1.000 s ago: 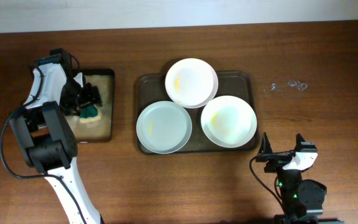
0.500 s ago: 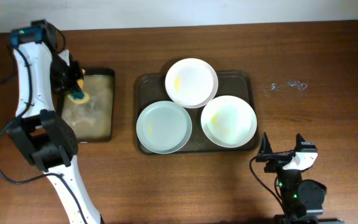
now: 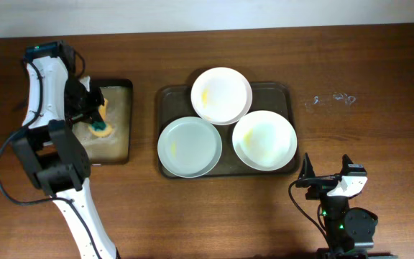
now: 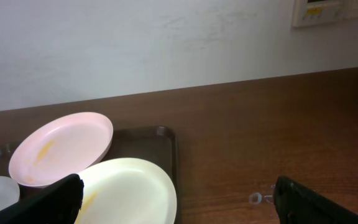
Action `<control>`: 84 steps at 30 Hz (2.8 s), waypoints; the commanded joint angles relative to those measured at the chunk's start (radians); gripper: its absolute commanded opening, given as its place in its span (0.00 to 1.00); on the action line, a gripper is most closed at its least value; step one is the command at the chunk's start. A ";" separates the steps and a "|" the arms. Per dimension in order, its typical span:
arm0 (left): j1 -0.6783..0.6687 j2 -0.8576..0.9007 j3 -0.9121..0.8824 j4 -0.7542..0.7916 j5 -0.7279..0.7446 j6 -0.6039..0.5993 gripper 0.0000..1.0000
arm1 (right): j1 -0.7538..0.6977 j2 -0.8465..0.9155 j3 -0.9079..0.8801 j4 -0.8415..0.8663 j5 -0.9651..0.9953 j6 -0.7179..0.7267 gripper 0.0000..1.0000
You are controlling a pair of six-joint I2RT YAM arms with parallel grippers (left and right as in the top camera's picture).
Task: Clean dirty plates on tray and stack at the side
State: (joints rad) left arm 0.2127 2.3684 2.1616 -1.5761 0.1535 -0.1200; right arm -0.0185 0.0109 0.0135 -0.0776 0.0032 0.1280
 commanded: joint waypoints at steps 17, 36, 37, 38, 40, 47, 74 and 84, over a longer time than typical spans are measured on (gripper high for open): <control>0.049 -0.134 0.118 -0.055 0.151 0.103 0.00 | 0.005 -0.006 -0.008 -0.003 0.009 -0.001 0.98; -0.076 -0.428 0.159 -0.112 0.121 0.053 0.00 | 0.005 -0.006 -0.008 -0.003 0.009 -0.001 0.98; -0.115 -0.445 0.135 -0.112 0.121 0.053 0.00 | 0.005 -0.006 -0.008 -0.003 0.009 -0.001 0.98; -0.153 -0.455 0.104 -0.112 0.121 0.053 0.00 | 0.005 -0.006 -0.008 -0.003 0.009 -0.001 0.98; -0.276 -0.461 -0.035 -0.107 0.120 0.053 0.00 | 0.005 -0.006 -0.008 -0.003 0.009 -0.001 0.99; -0.630 -0.461 -0.697 0.524 0.051 -0.294 0.00 | 0.005 -0.006 -0.008 -0.003 0.009 -0.001 0.98; -0.431 -0.871 -0.560 0.286 -0.175 -0.440 0.99 | 0.005 -0.006 -0.008 -0.003 0.009 -0.001 0.98; -0.280 -0.877 -0.561 0.095 -0.229 -0.441 0.99 | 0.005 -0.006 -0.008 0.538 -0.624 0.761 0.98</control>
State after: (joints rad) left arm -0.0715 1.4914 1.6001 -1.4780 -0.0605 -0.5652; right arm -0.0177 0.0120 0.0105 0.2924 -0.4587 0.5785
